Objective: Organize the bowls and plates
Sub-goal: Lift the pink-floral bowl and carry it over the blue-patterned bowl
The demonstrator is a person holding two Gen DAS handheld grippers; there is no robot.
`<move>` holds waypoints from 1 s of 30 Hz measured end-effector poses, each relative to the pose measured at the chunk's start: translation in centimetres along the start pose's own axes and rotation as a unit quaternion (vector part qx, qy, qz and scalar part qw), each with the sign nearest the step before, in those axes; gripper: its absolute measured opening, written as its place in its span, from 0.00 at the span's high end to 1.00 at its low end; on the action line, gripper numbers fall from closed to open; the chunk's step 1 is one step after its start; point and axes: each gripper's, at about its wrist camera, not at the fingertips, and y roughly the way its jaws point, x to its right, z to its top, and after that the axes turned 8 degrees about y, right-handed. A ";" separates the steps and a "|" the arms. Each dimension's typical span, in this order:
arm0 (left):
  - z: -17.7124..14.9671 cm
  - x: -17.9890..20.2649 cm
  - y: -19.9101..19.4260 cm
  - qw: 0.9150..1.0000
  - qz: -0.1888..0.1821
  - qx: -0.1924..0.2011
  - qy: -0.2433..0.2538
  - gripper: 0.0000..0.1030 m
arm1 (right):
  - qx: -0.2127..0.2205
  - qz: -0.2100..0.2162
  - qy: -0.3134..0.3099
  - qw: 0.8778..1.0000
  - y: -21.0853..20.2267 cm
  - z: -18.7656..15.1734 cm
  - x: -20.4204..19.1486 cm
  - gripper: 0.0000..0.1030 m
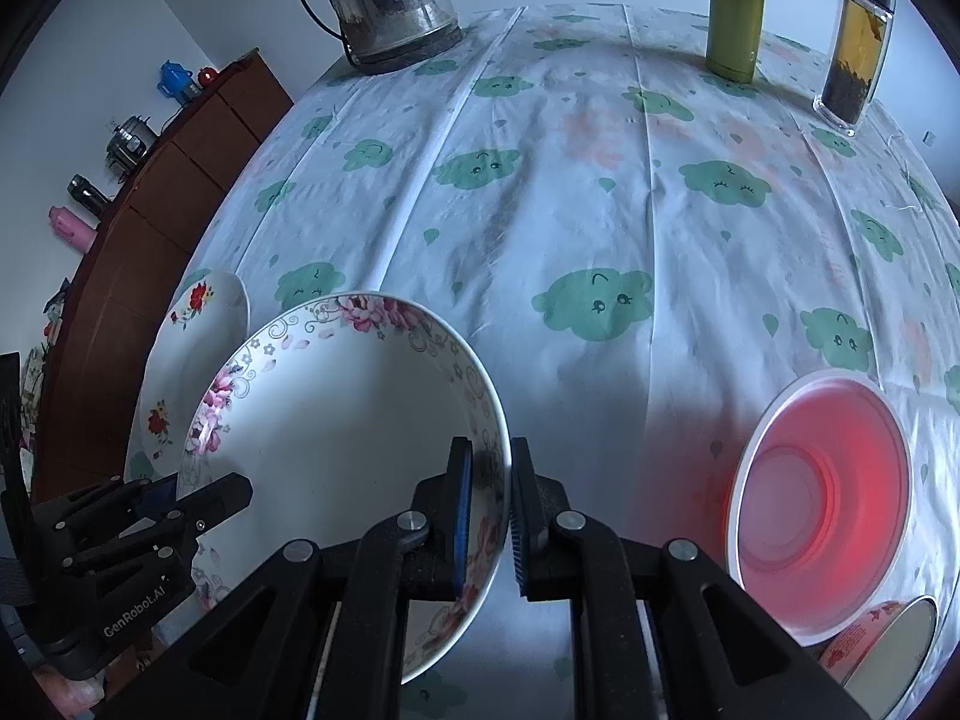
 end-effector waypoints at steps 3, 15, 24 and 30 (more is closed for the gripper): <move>-0.4 0.0 -0.3 1.000 0.001 0.002 -0.001 0.75 | 0.002 0.000 -0.002 1.000 -0.4 -0.4 -0.2 0.88; -2.0 -0.4 -1.6 1.000 0.005 0.008 -0.005 0.75 | 0.008 0.005 -0.009 1.000 -1.5 -1.9 -1.0 0.88; -3.5 -1.2 -2.3 1.000 0.008 0.008 -0.014 0.75 | 0.008 0.008 -0.019 1.000 -1.8 -3.2 -2.1 0.88; -4.4 -1.7 -2.7 1.000 0.011 0.009 -0.018 0.75 | 0.007 0.010 -0.024 1.000 -1.9 -4.0 -2.6 0.88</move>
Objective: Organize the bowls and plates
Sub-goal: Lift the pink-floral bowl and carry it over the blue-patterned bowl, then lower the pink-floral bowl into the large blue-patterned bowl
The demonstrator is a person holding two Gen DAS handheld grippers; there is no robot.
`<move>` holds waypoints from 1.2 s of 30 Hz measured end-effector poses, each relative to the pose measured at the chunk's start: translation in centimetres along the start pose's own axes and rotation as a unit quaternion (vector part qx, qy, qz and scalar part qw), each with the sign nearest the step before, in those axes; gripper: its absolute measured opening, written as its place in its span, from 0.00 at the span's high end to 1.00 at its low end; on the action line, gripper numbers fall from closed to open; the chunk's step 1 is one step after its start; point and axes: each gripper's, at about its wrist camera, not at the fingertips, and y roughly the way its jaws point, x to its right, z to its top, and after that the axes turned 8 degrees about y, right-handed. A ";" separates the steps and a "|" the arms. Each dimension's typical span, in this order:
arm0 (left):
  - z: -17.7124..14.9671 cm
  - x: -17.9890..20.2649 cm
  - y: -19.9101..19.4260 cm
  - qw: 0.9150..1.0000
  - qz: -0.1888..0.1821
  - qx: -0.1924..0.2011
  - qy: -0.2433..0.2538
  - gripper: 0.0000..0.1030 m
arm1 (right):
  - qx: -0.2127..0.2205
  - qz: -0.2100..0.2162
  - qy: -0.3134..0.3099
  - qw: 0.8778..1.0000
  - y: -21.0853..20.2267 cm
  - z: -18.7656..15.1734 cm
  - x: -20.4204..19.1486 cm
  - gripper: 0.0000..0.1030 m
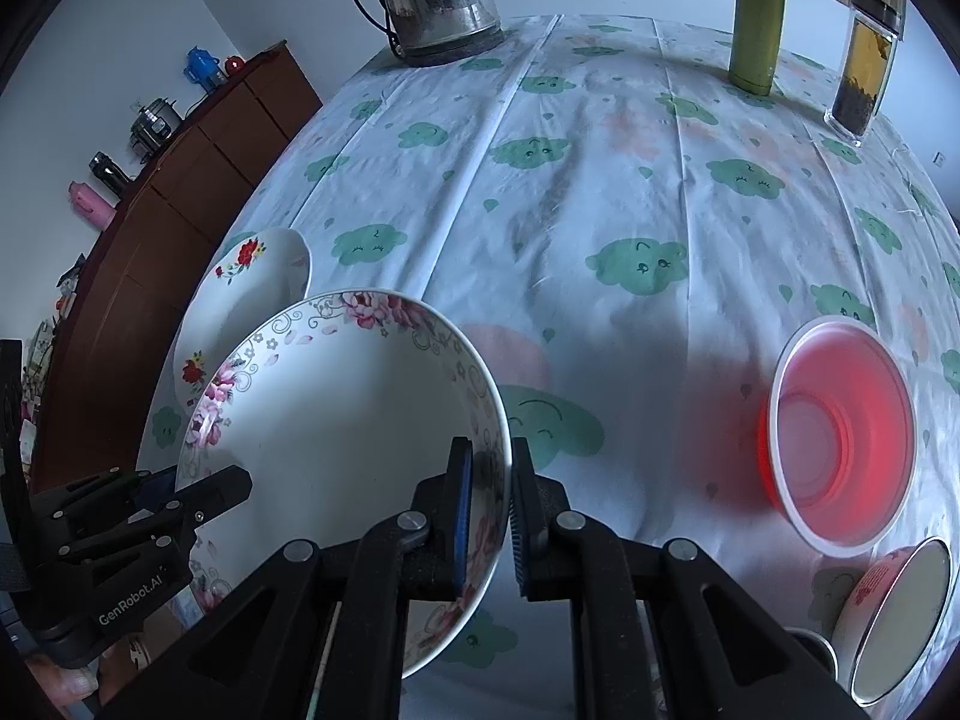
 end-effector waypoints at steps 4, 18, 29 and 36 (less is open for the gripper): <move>-0.6 -0.4 -0.3 1.000 0.001 0.001 -0.004 0.75 | 0.000 0.002 -0.005 1.000 -0.2 -0.5 -0.5 0.88; -2.5 -1.5 -1.3 1.000 0.009 0.003 -0.016 0.75 | -0.002 0.008 -0.024 1.000 -0.7 -2.3 -1.8 0.88; -4.0 -2.0 -1.9 1.000 0.017 0.004 -0.024 0.75 | -0.005 0.014 -0.035 0.999 -1.0 -3.9 -2.9 0.88; -4.7 -2.4 -2.2 0.999 0.019 0.004 -0.027 0.75 | -0.007 0.016 -0.042 0.999 -1.0 -4.5 -3.4 0.88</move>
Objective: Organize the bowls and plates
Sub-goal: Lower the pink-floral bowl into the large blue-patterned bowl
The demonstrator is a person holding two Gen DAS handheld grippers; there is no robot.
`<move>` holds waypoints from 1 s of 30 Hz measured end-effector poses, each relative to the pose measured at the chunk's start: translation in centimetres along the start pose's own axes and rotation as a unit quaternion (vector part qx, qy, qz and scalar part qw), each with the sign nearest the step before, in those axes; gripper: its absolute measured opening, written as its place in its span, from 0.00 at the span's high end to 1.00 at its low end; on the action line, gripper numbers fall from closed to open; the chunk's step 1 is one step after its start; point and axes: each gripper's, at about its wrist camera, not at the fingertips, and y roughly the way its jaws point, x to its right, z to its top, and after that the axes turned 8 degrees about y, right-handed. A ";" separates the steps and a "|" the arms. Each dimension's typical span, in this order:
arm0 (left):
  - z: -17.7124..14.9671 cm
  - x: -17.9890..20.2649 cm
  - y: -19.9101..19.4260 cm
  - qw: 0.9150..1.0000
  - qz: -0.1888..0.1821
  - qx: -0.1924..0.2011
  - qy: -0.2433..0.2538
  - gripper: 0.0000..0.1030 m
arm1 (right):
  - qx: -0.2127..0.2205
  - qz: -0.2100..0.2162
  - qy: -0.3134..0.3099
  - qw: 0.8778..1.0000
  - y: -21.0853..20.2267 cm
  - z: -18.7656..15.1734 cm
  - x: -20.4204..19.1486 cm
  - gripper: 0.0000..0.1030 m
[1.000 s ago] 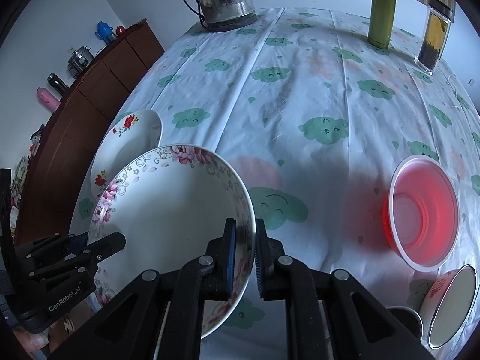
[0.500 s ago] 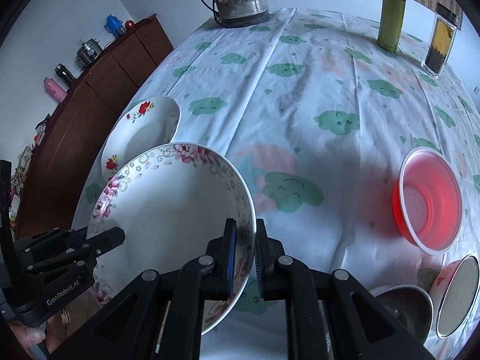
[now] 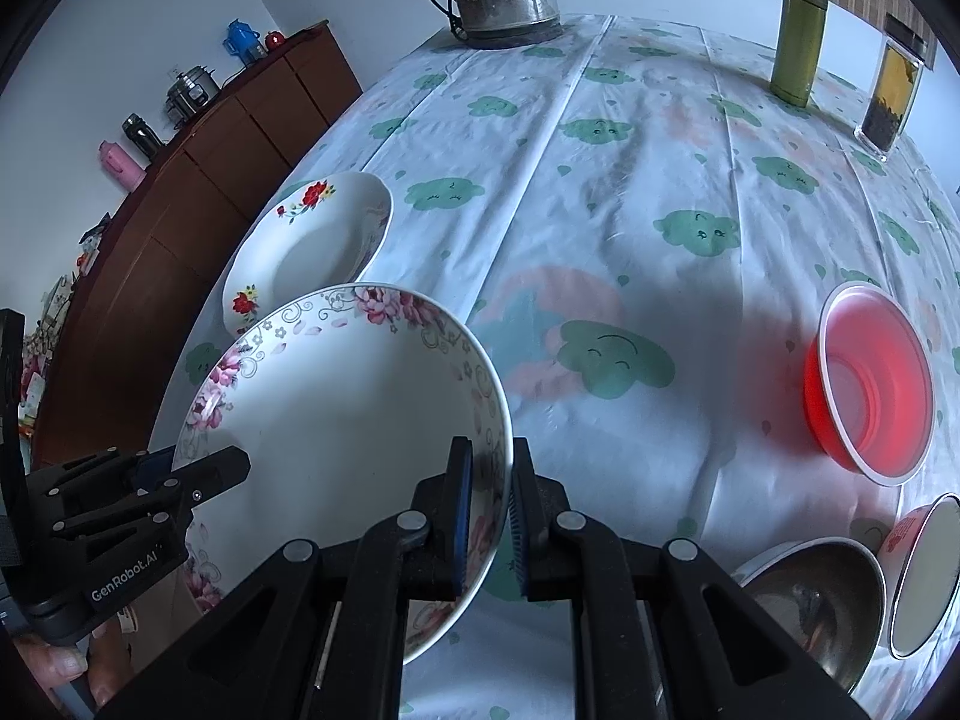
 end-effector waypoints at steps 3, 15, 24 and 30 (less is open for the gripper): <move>-0.2 -0.2 0.0 1.000 0.001 0.000 -0.001 0.75 | -0.001 0.001 -0.002 1.000 0.0 -0.2 -0.2 0.88; -1.5 -1.9 0.1 1.000 0.009 -0.008 -0.016 0.75 | -0.013 0.009 -0.019 1.000 0.9 -1.2 -1.9 0.88; -2.5 -3.1 0.3 0.999 0.013 -0.013 -0.031 0.75 | -0.023 0.013 -0.035 0.999 1.5 -1.8 -3.1 0.88; -3.0 -4.0 0.4 0.999 0.017 -0.016 -0.042 0.75 | -0.029 0.017 -0.046 0.998 2.0 -2.1 -3.8 0.88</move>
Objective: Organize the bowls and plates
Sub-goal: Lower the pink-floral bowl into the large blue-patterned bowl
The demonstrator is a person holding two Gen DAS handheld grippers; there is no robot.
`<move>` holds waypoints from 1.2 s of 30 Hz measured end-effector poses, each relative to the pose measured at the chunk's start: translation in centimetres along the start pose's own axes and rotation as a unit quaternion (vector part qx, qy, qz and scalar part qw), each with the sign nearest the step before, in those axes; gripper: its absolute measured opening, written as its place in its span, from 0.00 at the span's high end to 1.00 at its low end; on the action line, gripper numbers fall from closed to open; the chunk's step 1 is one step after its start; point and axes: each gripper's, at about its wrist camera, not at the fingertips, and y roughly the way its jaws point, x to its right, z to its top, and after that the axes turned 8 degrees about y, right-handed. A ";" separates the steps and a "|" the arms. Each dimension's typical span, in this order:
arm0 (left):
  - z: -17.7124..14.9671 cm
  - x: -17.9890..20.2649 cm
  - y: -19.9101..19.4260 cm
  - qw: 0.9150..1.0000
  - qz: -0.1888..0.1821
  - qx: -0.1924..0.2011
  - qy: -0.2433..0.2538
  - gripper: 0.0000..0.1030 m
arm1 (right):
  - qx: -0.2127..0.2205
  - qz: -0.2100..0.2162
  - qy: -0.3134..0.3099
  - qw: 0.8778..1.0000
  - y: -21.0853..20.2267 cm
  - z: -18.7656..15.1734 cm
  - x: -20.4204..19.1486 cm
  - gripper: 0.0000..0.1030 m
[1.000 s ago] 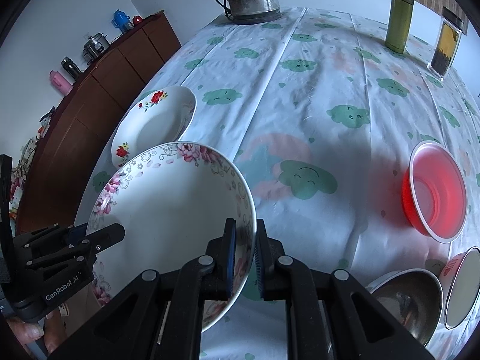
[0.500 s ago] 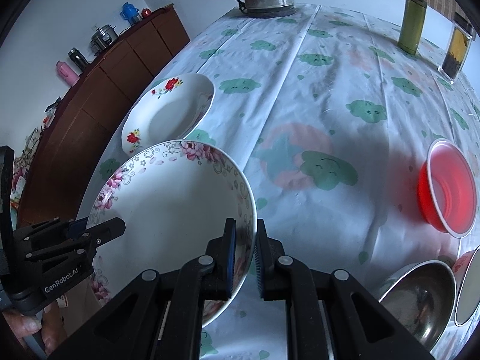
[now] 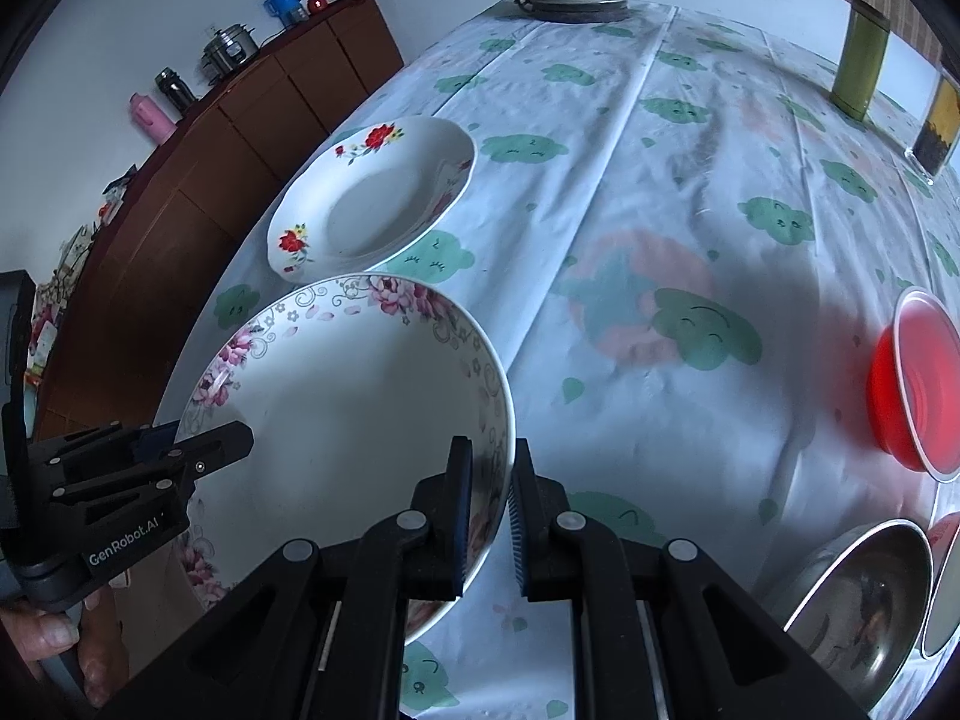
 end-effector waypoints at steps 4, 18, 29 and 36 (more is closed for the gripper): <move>-0.2 -0.5 0.1 1.000 0.002 -0.002 -0.007 0.75 | -0.002 0.001 -0.009 1.000 0.3 0.0 -0.6 0.88; -0.7 -1.8 0.7 1.000 0.005 -0.010 -0.022 0.75 | -0.016 0.003 -0.032 0.999 1.4 -0.4 -1.9 0.88; -0.9 -1.8 0.7 1.000 0.012 -0.006 -0.017 0.75 | -0.018 0.004 -0.047 0.999 1.5 -0.7 -2.2 0.87; -1.4 -2.0 1.8 0.999 0.011 -0.019 -0.024 0.75 | -0.029 0.005 -0.049 0.998 2.0 -1.4 -2.2 0.87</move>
